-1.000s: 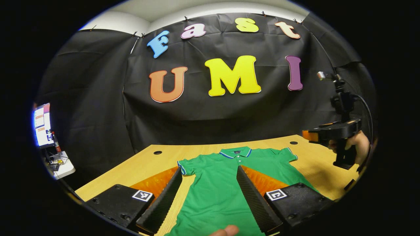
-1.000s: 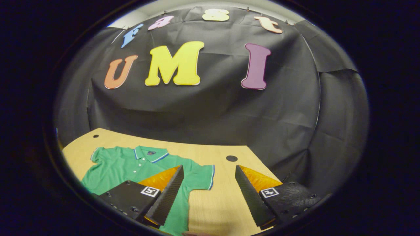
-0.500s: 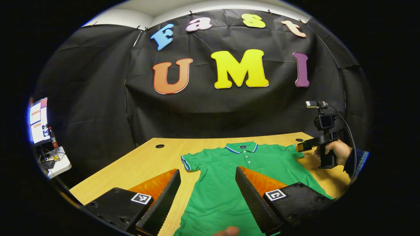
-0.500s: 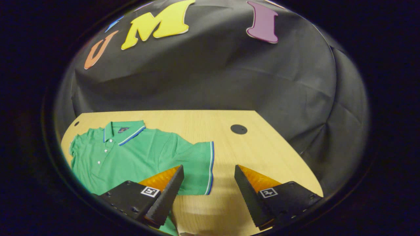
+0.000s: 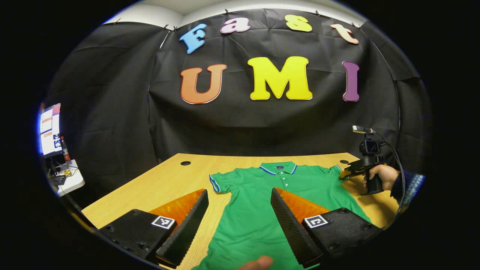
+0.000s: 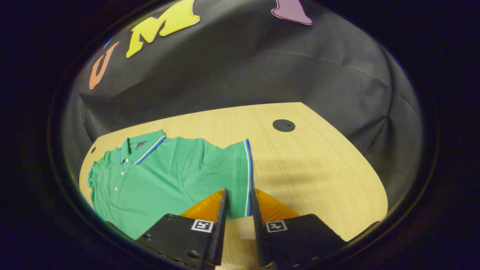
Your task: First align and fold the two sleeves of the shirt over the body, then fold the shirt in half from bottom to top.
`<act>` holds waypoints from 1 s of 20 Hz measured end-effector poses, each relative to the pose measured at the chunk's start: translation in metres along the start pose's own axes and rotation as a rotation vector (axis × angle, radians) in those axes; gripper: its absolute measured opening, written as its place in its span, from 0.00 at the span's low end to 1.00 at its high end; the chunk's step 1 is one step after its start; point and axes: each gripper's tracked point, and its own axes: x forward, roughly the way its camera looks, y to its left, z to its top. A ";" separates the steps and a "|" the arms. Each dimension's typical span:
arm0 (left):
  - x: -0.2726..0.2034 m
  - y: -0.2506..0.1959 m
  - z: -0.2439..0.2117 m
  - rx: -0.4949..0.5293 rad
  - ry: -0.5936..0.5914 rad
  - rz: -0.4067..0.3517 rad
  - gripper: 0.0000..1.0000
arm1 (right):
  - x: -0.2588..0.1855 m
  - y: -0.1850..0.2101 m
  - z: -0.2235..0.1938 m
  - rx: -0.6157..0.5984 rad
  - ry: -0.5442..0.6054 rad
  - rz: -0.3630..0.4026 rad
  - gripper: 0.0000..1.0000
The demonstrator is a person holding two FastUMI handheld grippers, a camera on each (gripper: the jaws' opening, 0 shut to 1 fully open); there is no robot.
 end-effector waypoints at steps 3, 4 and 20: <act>0.003 0.003 -0.001 -0.005 0.010 0.006 1.00 | -0.002 0.005 0.003 -0.017 0.000 -0.008 0.11; 0.001 0.006 -0.002 -0.005 0.010 0.011 1.00 | -0.001 0.004 0.004 -0.048 -0.008 -0.031 0.10; 0.000 0.025 0.005 -0.039 0.002 0.039 1.00 | -0.061 0.135 0.043 -0.372 -0.229 0.011 0.02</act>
